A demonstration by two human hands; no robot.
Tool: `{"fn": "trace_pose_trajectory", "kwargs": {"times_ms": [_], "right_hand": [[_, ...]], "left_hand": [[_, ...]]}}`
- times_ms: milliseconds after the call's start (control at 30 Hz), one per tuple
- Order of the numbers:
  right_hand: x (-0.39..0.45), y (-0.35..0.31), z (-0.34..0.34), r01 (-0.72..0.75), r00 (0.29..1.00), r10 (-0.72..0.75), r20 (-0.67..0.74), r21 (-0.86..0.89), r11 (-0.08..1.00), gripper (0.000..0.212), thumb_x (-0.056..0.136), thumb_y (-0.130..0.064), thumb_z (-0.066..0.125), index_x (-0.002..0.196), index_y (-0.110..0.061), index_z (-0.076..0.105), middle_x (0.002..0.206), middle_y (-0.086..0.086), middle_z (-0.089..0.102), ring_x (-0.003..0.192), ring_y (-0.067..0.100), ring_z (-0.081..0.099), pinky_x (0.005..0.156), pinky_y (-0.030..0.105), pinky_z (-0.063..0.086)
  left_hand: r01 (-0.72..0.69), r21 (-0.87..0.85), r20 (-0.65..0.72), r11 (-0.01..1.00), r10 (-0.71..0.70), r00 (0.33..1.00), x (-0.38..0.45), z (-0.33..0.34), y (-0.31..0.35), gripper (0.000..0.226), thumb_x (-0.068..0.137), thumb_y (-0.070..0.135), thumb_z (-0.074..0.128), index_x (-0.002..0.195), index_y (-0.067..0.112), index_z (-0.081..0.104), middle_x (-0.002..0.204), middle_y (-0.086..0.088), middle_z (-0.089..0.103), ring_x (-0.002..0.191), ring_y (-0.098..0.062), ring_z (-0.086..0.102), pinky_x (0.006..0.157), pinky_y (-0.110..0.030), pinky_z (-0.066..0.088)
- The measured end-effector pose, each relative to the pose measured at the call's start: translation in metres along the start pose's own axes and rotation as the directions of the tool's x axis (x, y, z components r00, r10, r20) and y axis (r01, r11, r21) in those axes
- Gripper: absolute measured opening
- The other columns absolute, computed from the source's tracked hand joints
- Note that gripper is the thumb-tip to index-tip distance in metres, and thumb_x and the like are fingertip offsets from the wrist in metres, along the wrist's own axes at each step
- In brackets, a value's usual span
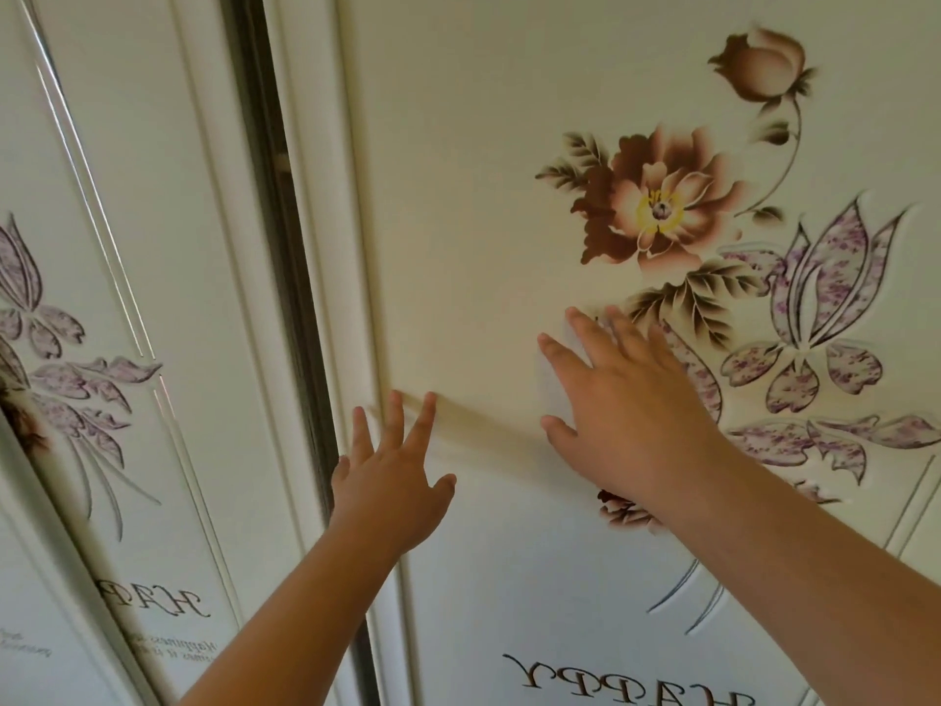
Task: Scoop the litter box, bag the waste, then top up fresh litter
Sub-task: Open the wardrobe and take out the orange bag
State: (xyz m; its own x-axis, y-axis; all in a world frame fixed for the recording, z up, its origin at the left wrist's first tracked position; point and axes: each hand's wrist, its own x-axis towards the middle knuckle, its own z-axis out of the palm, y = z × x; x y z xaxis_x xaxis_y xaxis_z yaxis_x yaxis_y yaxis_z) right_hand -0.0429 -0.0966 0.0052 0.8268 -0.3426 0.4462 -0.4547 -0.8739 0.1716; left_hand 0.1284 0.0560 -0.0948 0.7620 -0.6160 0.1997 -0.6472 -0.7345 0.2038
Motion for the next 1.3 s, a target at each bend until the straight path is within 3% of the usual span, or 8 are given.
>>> {"fn": "trace_pose_trajectory", "kwargs": {"times_ms": [367, 500, 600, 700, 833, 933, 1067, 1300], "right_hand": [[0.033, -0.074, 0.003, 0.158, 0.987, -0.158, 0.009, 0.066, 0.985, 0.076, 0.100, -0.048, 0.046, 0.162, -0.030, 0.006, 0.170, 0.002, -0.014, 0.157, 0.029, -0.012, 0.127, 0.052, 0.007], [0.043, -0.099, 0.009, 0.177, 0.982, -0.180, 0.049, 0.069, 0.982, 0.077, 0.100, -0.049, 0.046, 0.163, -0.030, 0.006, 0.170, 0.002, -0.016, 0.156, 0.029, -0.013, 0.127, 0.052, 0.007], [0.049, -0.117, 0.013, 0.183, 0.980, -0.188, 0.071, 0.073, 0.980, 0.077, 0.100, -0.048, 0.048, 0.163, -0.029, 0.008, 0.170, 0.003, -0.016, 0.156, 0.030, -0.013, 0.126, 0.052, 0.008], [0.054, -0.134, 0.017, 0.173, 0.980, -0.180, 0.089, 0.082, 0.981, 0.076, 0.099, -0.044, 0.050, 0.162, -0.028, 0.010, 0.170, 0.003, -0.014, 0.156, 0.030, -0.012, 0.126, 0.052, 0.008], [0.059, -0.149, 0.017, 0.135, 0.985, -0.142, 0.095, 0.080, 0.988, 0.077, 0.098, -0.040, 0.049, 0.162, -0.028, 0.009, 0.170, 0.004, -0.014, 0.156, 0.031, -0.013, 0.126, 0.053, 0.008], [0.062, -0.159, 0.019, 0.104, 0.989, -0.111, 0.098, 0.077, 0.992, 0.079, 0.098, -0.040, 0.048, 0.163, -0.028, 0.006, 0.170, 0.005, -0.015, 0.156, 0.031, -0.014, 0.126, 0.052, 0.008], [0.060, -0.181, 0.023, 0.111, 0.983, -0.123, 0.135, 0.095, 0.989, 0.080, 0.099, -0.042, 0.047, 0.163, -0.030, -0.001, 0.169, 0.006, -0.020, 0.155, 0.032, -0.019, 0.127, 0.050, 0.005], [0.060, -0.201, 0.035, 0.008, 0.989, -0.024, 0.144, 0.113, 0.994, 0.081, 0.100, -0.040, 0.043, 0.163, -0.017, -0.003, 0.162, 0.007, -0.037, 0.155, 0.027, -0.019, 0.127, 0.047, 0.007]], "left_hand": [[-0.114, -0.141, -0.018, 0.983, 0.113, 0.993, 0.001, 0.002, -0.019, 0.085, 0.099, 0.067, 0.045, 0.158, 0.054, -0.015, 0.169, 0.010, -0.030, 0.161, -0.032, 0.001, 0.122, -0.055, 0.035], [-0.186, -0.313, -0.167, 0.931, 0.139, 0.976, 0.002, -0.011, -0.039, 0.069, 0.102, 0.051, 0.055, 0.162, 0.044, 0.022, 0.172, 0.014, 0.016, 0.148, -0.015, 0.043, 0.116, -0.035, 0.042], [-0.168, -0.539, -0.281, 0.825, 0.012, 0.960, 0.011, -0.018, -0.061, 0.052, 0.098, 0.036, 0.066, 0.145, 0.034, 0.044, 0.146, 0.011, 0.050, 0.121, -0.007, 0.060, 0.092, -0.017, 0.047], [-0.102, -0.655, -0.299, 0.749, -0.132, 0.945, 0.022, -0.021, -0.083, 0.051, 0.092, 0.029, 0.075, 0.129, 0.027, 0.040, 0.133, 0.004, 0.047, 0.108, -0.012, 0.061, 0.077, -0.018, 0.049], [0.068, -0.548, -0.091, 0.834, -0.140, 0.986, 0.038, -0.027, -0.108, 0.075, 0.097, 0.039, 0.070, 0.157, 0.017, 0.030, 0.159, -0.009, 0.038, 0.141, -0.029, 0.046, 0.111, -0.042, 0.044], [0.039, -0.534, 0.008, 0.845, -0.041, 0.999, 0.046, -0.019, -0.115, 0.052, 0.104, 0.037, 0.059, 0.149, 0.015, 0.046, 0.136, -0.004, 0.064, 0.121, -0.024, 0.062, 0.098, -0.034, 0.052], [0.012, -0.596, -0.023, 0.803, -0.032, 0.999, 0.049, -0.006, -0.123, 0.032, 0.107, 0.032, 0.054, 0.135, 0.017, 0.056, 0.111, 0.004, 0.072, 0.097, -0.014, 0.069, 0.074, -0.024, 0.052], [-0.089, -0.584, -0.045, 0.807, 0.078, 0.996, 0.061, 0.002, -0.132, 0.044, 0.105, 0.037, 0.056, 0.145, 0.019, 0.049, 0.129, -0.001, 0.069, 0.117, -0.021, 0.065, 0.087, -0.026, 0.047]]}}
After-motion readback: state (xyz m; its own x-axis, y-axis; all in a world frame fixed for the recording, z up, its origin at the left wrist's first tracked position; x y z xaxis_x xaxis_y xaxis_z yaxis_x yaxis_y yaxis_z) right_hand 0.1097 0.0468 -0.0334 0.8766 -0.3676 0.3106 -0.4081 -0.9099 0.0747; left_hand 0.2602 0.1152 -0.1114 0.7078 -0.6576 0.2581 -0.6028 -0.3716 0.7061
